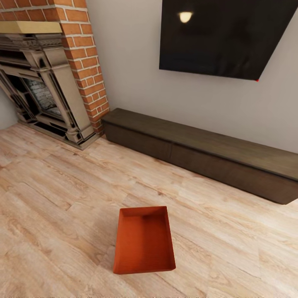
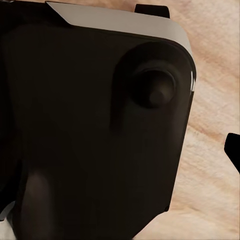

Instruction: Move the two storage containers from the living room to the garage. In the garage, place one container on the floor and stack the other container on top of it (either order is fine).

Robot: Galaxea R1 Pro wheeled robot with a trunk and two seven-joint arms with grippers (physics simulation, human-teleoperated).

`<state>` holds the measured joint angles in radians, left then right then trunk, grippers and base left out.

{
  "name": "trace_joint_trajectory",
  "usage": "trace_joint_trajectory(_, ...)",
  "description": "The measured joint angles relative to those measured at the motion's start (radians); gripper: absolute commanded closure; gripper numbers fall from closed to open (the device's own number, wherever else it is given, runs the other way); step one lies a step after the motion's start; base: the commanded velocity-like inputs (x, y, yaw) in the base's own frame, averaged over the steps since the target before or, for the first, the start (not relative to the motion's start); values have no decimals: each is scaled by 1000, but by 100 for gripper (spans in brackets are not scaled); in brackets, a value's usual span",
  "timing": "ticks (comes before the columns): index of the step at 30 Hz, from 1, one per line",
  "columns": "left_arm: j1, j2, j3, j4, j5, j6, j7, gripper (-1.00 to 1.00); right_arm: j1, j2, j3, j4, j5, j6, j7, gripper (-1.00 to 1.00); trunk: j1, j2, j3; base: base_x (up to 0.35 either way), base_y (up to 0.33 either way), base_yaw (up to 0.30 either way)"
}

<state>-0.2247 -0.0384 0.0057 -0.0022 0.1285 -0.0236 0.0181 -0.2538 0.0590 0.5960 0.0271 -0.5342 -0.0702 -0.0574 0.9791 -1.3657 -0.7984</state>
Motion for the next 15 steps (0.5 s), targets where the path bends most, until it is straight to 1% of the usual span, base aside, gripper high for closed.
trace_joint_trajectory(15,0,0,0,0,0,0,0,-100,0,0,0,0,1,-1,0,-100,0,0,-24,0,0,0)
